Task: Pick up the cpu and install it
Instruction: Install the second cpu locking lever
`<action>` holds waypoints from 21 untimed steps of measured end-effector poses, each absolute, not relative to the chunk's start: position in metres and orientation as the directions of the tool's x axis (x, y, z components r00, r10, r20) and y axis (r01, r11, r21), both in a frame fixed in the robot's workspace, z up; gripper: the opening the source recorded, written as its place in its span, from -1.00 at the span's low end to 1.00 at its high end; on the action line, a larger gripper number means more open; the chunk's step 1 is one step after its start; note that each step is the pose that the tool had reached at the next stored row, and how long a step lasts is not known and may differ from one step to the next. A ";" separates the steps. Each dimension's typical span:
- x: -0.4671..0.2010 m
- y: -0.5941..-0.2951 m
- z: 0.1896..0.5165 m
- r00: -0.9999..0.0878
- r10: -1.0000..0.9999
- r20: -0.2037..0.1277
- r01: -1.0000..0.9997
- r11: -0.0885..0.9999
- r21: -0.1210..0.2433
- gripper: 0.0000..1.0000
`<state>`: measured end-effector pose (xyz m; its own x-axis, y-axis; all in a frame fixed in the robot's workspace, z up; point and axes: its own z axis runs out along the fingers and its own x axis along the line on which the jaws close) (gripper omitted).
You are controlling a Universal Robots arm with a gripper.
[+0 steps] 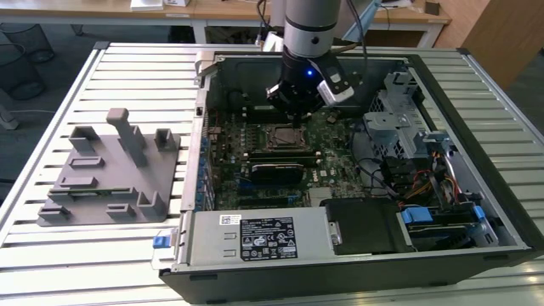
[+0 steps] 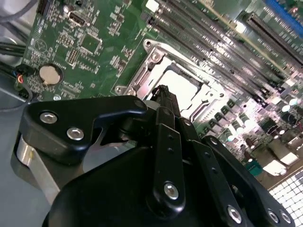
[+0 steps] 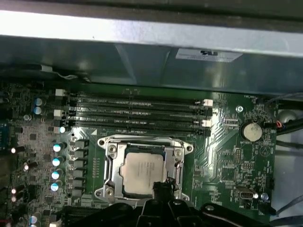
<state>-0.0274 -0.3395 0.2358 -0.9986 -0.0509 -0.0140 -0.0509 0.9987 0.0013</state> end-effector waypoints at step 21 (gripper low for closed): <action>-0.031 -0.357 0.249 -0.999 -0.051 -0.006 -0.051 0.999 0.004 -0.79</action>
<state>-0.0307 -0.3575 0.2491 -0.9987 -0.0508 -0.0060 -0.0508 0.9987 0.0037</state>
